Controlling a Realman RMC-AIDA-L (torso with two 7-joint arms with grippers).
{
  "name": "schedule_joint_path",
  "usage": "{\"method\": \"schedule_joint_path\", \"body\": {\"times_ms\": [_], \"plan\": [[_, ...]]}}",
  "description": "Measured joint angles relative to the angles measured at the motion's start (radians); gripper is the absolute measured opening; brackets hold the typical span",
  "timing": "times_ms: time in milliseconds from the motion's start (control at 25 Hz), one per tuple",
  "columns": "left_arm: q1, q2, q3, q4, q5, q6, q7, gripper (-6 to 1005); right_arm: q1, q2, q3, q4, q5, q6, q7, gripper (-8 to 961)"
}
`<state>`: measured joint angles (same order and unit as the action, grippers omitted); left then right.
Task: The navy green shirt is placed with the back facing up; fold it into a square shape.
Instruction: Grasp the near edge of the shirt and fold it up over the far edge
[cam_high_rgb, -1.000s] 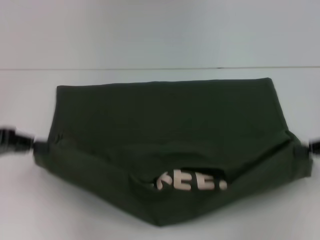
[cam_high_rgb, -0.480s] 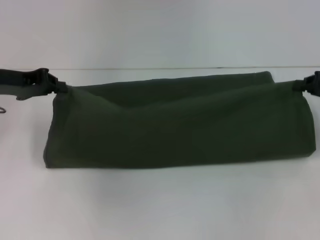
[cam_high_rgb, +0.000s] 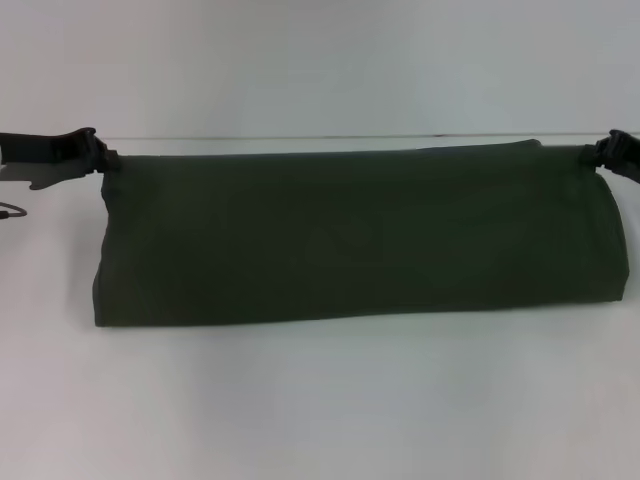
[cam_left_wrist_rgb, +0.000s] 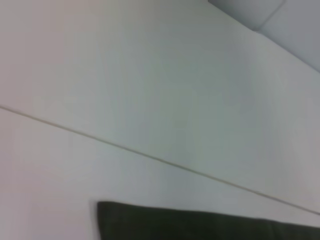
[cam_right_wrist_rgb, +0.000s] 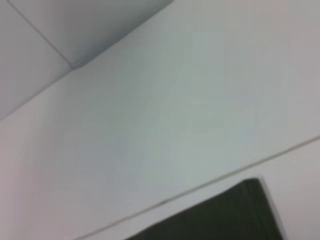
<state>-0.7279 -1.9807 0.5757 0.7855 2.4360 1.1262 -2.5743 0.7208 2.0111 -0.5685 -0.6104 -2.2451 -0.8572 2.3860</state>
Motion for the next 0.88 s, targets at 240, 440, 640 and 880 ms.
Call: {"method": "schedule_joint_path", "body": {"times_ms": [240, 440, 640, 880], "plan": [[0.007, -0.012, -0.003, 0.009, 0.0, -0.053, -0.004, 12, 0.01, 0.002, -0.004, -0.007, 0.067, 0.019, -0.01, 92], [0.0, -0.01, 0.004, 0.005, 0.0, -0.088, -0.012, 11, 0.051, 0.002, -0.046, 0.0, 0.096, 0.061, -0.035, 102], [-0.003, -0.012, 0.032, -0.011, 0.0, -0.14, -0.011, 11, 0.081, 0.007, -0.143, 0.053, 0.093, 0.221, -0.036, 113], [-0.001, -0.014, 0.053, -0.02, 0.001, -0.197, -0.013, 12, 0.106, 0.011, -0.202, 0.081, 0.092, 0.354, -0.036, 125]]}}
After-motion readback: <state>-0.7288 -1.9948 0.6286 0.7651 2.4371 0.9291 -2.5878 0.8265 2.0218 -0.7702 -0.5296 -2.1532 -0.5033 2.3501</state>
